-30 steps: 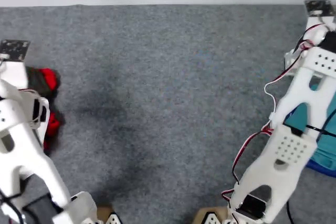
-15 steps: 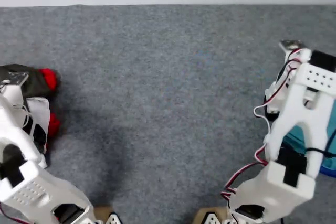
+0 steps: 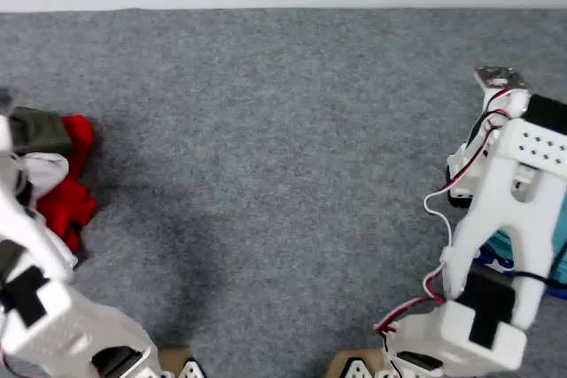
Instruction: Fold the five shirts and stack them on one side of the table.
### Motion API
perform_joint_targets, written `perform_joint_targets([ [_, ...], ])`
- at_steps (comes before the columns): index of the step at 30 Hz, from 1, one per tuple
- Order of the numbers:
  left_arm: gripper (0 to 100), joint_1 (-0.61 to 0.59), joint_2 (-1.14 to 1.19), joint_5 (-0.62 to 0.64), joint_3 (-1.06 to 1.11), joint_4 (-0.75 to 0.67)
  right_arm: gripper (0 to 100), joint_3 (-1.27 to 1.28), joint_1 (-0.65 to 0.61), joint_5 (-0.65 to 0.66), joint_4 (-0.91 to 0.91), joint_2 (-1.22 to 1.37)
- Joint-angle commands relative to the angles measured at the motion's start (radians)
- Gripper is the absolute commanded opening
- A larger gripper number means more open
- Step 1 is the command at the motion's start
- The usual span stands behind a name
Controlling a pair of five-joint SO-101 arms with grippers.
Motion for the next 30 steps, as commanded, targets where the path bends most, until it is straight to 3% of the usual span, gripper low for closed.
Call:
perform_joint_targets([
  [1, 0, -0.005, -0.172, -0.009, -0.130, 0.034, 0.9, 0.011, -0.013, -0.043, 0.039, -0.077],
  [9, 0, 0.002, -0.356, -0.003, -0.211, 0.037, 0.9, 0.032, -0.015, -0.049, 0.041, -0.125],
  [13, 3, 0.023, -0.345, -0.009, -0.110, 0.038, 0.9, 0.032, -0.015, -0.049, 0.041, -0.137],
  [18, 19, -0.015, -0.338, -0.052, -0.012, 0.061, 0.9, 0.032, -0.015, -0.049, 0.042, -0.147],
  [26, 19, -0.071, -0.336, -0.216, 0.166, 0.049, 0.9, 0.032, -0.015, -0.049, 0.042, -0.147],
  [30, 19, -0.086, -0.336, -0.221, 0.282, -0.066, 0.9, 0.032, -0.015, -0.049, 0.042, -0.147],
])
